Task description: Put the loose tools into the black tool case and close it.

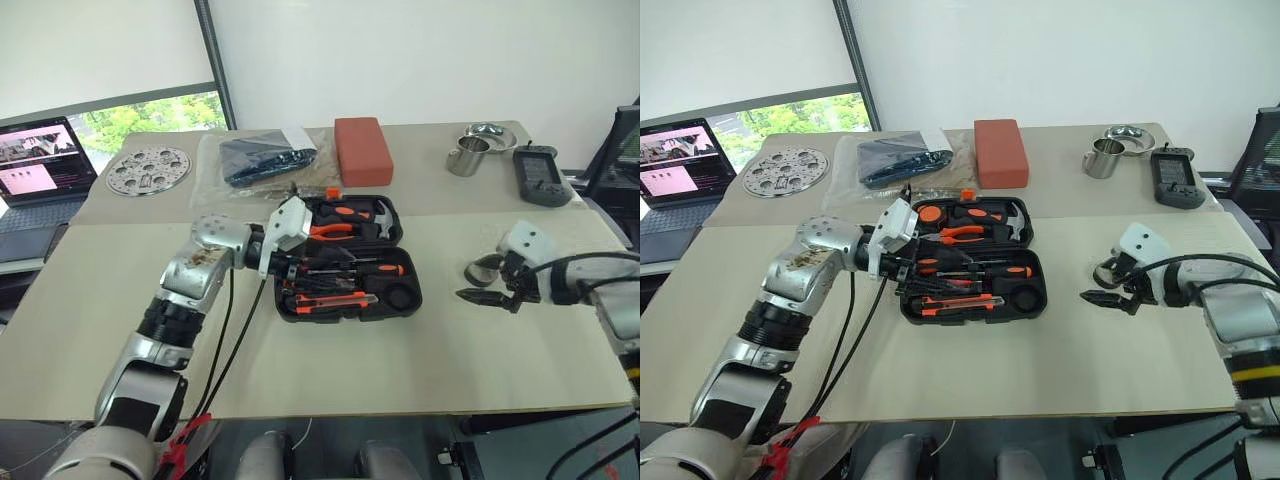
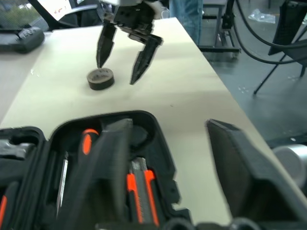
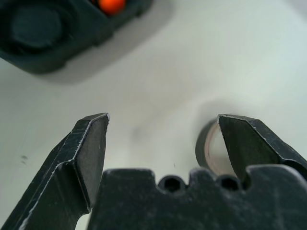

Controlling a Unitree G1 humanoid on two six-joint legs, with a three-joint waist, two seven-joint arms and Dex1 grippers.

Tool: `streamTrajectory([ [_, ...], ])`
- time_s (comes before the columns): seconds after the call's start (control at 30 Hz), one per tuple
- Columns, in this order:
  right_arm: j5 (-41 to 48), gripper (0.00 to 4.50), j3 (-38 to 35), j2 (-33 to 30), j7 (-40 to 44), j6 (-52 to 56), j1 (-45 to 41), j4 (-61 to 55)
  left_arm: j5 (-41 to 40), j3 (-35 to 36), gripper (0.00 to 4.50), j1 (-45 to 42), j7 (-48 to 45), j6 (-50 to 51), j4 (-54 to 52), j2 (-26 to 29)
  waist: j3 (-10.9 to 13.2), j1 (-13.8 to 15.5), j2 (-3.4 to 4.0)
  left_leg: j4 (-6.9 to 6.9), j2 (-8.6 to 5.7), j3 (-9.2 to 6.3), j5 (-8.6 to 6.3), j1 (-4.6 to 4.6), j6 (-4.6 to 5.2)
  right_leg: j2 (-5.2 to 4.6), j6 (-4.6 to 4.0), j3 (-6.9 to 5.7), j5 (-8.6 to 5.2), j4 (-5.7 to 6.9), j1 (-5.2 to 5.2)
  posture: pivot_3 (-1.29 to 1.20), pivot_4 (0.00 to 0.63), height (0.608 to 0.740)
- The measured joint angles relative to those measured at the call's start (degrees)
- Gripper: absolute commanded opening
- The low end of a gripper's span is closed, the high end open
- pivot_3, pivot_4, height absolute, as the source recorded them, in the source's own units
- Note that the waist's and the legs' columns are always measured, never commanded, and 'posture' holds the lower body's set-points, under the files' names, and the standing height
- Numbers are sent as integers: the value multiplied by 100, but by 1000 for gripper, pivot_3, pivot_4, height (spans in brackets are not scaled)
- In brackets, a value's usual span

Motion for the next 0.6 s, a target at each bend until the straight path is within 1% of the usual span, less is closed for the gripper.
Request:
streamTrajectory([
  [0.03,-81,4199,117,35,77,-24,-167,247,-50,19,4345,40,7,74,-114,69,0,3,2,0,-1,1,0,0,1,-1,0,1,0,0,1,0,150,740],
  [0.07,-140,4199,169,69,99,-47,-270,398,-57,24,4432,47,10,112,-166,102,3,0,2,2,0,2,0,2,1,-1,0,2,0,-1,2,0,150,740],
  [0.17,-516,4199,487,293,302,-351,-935,1451,-175,82,4432,155,89,308,-535,282,7,2,9,1,-1,4,0,5,1,-3,0,4,0,-3,5,0,150,740],
  [0.23,-702,4199,613,345,355,-580,-1175,1927,-206,96,4432,188,139,388,-661,357,7,8,14,1,-1,5,0,4,0,-3,0,5,0,-5,5,0,150,740],
  [0.37,-1005,3223,770,524,570,-903,-1674,2834,-262,160,4500,259,329,507,-835,447,10,20,22,1,-2,8,1,4,-1,-5,0,6,0,-7,6,0,150,740],
  [0.4,-1089,2773,841,557,637,-950,-1789,3043,-262,160,4500,266,363,517,-866,458,10,18,23,1,-2,9,2,5,-3,-5,0,6,0,-7,6,0,150,740],
  [0.43,-1162,2558,870,590,700,-994,-1875,3218,-261,158,4500,276,397,524,-902,482,10,19,24,1,-1,9,2,5,-3,-4,0,6,0,-7,6,0,150,740],
  [0.5,-1267,1794,897,662,779,-1124,-1995,3513,-259,158,4500,296,468,556,-987,580,12,17,25,0,-1,9,4,7,-6,-4,0,6,0,-6,6,0,150,740],
  [0.6,-1347,793,892,737,845,-1238,-2119,3689,-257,160,4500,371,557,631,-1074,669,13,13,27,0,-1,10,17,9,-29,-4,0,7,0,-5,8,0,150,740],
])
